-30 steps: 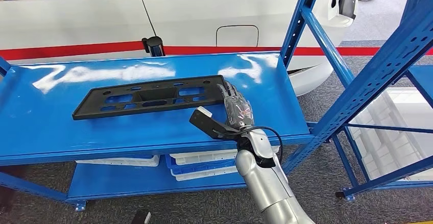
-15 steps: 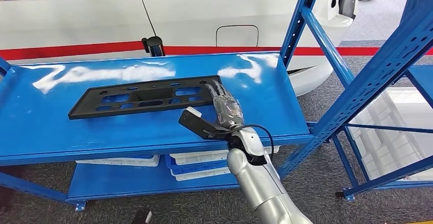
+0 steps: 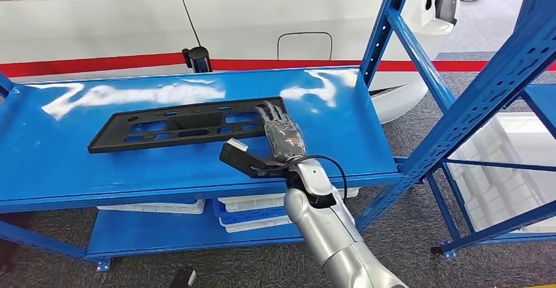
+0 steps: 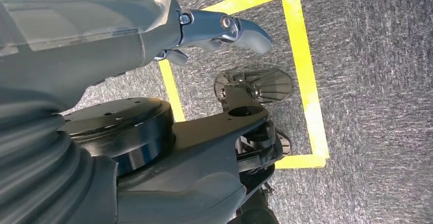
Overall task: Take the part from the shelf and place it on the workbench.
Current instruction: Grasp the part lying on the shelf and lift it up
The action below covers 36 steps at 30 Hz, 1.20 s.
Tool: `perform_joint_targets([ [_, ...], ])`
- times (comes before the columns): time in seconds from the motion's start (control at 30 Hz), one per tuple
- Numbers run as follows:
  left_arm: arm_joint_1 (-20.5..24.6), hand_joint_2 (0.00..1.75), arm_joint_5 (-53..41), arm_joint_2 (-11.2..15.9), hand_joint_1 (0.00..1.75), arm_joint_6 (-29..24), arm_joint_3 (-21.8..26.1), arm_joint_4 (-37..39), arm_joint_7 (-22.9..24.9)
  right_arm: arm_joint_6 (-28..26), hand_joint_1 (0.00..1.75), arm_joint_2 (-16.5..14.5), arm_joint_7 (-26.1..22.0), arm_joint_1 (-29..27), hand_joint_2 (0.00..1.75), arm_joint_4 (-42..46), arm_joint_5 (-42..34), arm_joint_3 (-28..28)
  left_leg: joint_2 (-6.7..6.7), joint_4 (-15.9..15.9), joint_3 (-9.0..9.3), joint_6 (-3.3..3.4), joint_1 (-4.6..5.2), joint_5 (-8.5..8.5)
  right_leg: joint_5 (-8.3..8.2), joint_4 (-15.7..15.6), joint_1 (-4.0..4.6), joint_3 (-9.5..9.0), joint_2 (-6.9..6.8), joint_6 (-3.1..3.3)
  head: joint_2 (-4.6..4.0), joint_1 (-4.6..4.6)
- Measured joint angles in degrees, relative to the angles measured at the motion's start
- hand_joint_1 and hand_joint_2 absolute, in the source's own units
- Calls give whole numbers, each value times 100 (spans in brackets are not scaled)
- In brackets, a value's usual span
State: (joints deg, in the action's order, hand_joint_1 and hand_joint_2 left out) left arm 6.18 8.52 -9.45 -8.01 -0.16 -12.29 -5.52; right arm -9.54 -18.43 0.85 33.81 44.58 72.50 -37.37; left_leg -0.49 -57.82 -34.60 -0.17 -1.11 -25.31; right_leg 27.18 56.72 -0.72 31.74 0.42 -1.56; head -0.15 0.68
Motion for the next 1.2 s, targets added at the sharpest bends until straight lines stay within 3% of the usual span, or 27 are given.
perform_joint_targets([
  [0.33,15,175,63,-38,0,-55,-8,-32,57,-379,0,3,769,216,175,-262,1246,-508,1,0,0,0,-1,0,0,0,0,1,0,0,0,1],
  [0.5,10,175,115,-44,0,-53,-15,-32,42,-886,0,83,1865,421,175,-489,1714,-992,1,0,0,0,0,0,0,0,0,1,1,0,0,1],
  [0.57,6,175,116,-45,0,-45,-39,-32,34,-963,0,135,2070,501,175,-573,1734,-1188,2,0,1,0,0,0,0,0,0,1,1,0,0,1],
  [1.2,-12,175,116,-46,0,8,-139,-32,30,-976,0,262,2142,599,175,-956,1744,-1429,2,0,0,0,-1,0,0,0,0,1,1,0,0,0],
])
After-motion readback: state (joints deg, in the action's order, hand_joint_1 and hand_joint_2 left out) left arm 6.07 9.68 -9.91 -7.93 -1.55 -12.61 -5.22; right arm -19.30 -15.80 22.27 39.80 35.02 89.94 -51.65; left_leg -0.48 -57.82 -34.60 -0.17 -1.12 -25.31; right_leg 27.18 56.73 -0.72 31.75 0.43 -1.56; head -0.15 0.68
